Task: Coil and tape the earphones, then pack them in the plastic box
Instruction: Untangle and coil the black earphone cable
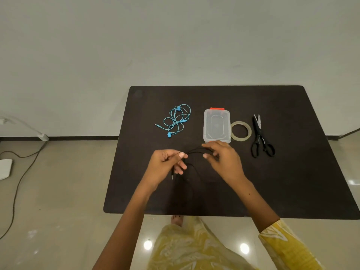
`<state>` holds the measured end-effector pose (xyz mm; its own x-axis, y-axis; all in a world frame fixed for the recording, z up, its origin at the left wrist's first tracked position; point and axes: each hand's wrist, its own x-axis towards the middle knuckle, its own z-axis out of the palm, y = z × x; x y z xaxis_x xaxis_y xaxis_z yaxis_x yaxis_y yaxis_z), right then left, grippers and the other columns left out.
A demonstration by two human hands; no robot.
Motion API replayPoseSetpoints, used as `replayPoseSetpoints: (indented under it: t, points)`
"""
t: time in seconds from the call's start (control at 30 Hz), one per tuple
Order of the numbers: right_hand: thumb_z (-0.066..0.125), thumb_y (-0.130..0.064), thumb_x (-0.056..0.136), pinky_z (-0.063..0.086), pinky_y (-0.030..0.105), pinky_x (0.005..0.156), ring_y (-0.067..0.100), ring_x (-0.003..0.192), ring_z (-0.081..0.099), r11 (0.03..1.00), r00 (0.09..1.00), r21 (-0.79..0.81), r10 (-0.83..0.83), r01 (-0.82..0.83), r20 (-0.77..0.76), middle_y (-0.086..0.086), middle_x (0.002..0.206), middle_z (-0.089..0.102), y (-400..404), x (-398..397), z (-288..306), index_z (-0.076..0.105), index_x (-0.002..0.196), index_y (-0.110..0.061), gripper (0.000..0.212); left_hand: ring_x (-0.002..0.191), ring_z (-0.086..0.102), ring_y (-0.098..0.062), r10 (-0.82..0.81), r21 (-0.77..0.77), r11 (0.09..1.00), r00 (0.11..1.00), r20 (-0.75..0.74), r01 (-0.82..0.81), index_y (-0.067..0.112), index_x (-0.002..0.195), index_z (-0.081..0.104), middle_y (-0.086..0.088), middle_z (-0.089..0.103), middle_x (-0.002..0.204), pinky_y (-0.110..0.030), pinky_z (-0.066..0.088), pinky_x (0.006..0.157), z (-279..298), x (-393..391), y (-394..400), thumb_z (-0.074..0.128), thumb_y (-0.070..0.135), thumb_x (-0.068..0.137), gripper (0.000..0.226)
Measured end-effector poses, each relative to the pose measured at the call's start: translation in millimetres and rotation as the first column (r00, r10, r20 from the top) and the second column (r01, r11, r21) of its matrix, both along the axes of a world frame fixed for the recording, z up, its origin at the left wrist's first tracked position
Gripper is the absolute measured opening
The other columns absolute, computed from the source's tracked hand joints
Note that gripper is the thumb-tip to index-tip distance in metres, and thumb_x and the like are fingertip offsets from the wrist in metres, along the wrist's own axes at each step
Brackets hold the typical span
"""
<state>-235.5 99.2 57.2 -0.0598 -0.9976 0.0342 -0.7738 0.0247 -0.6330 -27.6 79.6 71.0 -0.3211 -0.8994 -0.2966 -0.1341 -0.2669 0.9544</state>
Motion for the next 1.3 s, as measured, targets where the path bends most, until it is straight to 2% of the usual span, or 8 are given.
replayPoseSetpoints:
  t: [0.13, 0.23, 0.53, 0.7, 0.9, 1.1, 1.17, 1.3]
  points:
    - [0.070, -0.012, 0.082, 0.045, 0.024, 0.088, 0.012, 0.117, 0.051, 0.977, 0.983, -0.108, 0.184, -0.183, 0.002, -0.006, 0.125, 0.062, 1, 23, 15, 0.062, 0.123, -0.023, 0.043, 0.049, 0.062, -0.015, -0.061, 0.026, 0.998, 0.998, 0.035, 0.060, 0.009, 0.087, 0.073, -0.006, 0.069, 0.061, -0.023, 0.051, 0.053, 2, -5, 1, 0.057, 0.018, 0.094, 0.019]
    - [0.065, -0.007, 0.086, 0.053, 0.031, 0.088, 0.018, 0.102, 0.065, 0.966, 0.972, -0.131, 0.229, -0.222, 0.045, 0.002, 0.108, 0.072, 0, 27, 19, 0.071, 0.109, -0.015, 0.025, 0.048, 0.061, -0.015, -0.068, 0.056, 0.996, 0.998, 0.013, 0.067, 0.009, 0.086, 0.073, -0.006, 0.067, 0.060, -0.023, 0.050, 0.052, 5, -7, 1, 0.057, 0.018, 0.094, 0.020]
    - [0.065, -0.009, 0.086, 0.055, 0.031, 0.082, 0.010, 0.092, 0.067, 0.982, 0.971, -0.112, 0.171, -0.154, 0.169, -0.001, 0.099, 0.074, 0, 26, 11, 0.072, 0.106, -0.016, 0.023, 0.061, 0.065, -0.016, -0.059, 0.148, 0.986, 0.991, -0.123, 0.077, 0.008, 0.091, 0.072, -0.010, 0.071, 0.073, -0.023, 0.053, 0.059, 10, -6, 12, 0.057, 0.033, 0.089, 0.029]
    - [0.063, -0.008, 0.088, 0.056, 0.030, 0.081, 0.010, 0.089, 0.068, 0.995, 0.953, -0.066, 0.089, -0.073, 0.288, 0.001, 0.097, 0.074, 4, 30, 4, 0.070, 0.110, -0.015, 0.024, 0.069, 0.068, -0.014, -0.007, 0.145, 0.988, 0.969, -0.248, 0.045, 0.007, 0.110, 0.068, -0.013, 0.073, 0.090, -0.021, 0.054, 0.062, 12, -9, 18, 0.054, 0.017, 0.094, 0.024]
    - [0.061, -0.004, 0.087, 0.055, 0.030, 0.077, 0.016, 0.084, 0.068, 0.995, 0.950, 0.067, 0.052, -0.076, 0.308, 0.006, 0.093, 0.073, 8, 39, -3, 0.068, 0.113, -0.012, 0.027, 0.089, 0.072, -0.019, 0.029, 0.168, 0.985, 0.946, -0.324, 0.027, 0.012, 0.132, 0.051, -0.009, 0.070, 0.113, -0.021, 0.057, 0.069, 21, -14, 17, 0.057, 0.015, 0.088, 0.045]
    - [0.053, -0.011, 0.093, 0.050, 0.025, 0.062, 0.004, 0.055, 0.058, 0.970, 0.956, 0.183, 0.103, -0.157, 0.276, 0.002, 0.072, 0.067, 17, 47, 0, 0.065, 0.092, -0.010, 0.012, 0.109, 0.065, -0.030, 0.035, 0.199, 0.979, 0.931, -0.364, 0.041, 0.021, 0.149, 0.019, -0.013, 0.062, 0.127, -0.028, 0.055, 0.086, 17, -9, 12, 0.047, 0.000, 0.094, 0.065]
    - [0.054, -0.015, 0.094, 0.050, 0.027, 0.067, 0.007, 0.060, 0.060, 0.958, 0.959, 0.203, 0.149, -0.200, 0.241, 0.003, 0.072, 0.067, 20, 50, 2, 0.065, 0.088, -0.008, 0.015, 0.113, 0.062, -0.031, 0.045, 0.213, 0.976, 0.926, -0.375, 0.038, 0.027, 0.150, 0.010, -0.016, 0.058, 0.131, -0.030, 0.054, 0.090, 14, -8, 11, 0.046, -0.003, 0.093, 0.073]
    - [0.053, -0.026, 0.095, 0.054, 0.035, 0.074, 0.018, 0.076, 0.067, 0.935, 0.960, 0.219, 0.260, -0.278, 0.106, 0.007, 0.083, 0.071, 25, 53, 7, 0.066, 0.105, -0.012, 0.021, 0.115, 0.061, -0.031, 0.082, 0.219, 0.976, 0.924, -0.374, 0.002, 0.031, 0.150, 0.005, -0.018, 0.055, 0.133, -0.035, 0.053, 0.093, 9, -6, 5, 0.044, -0.005, 0.093, 0.078]
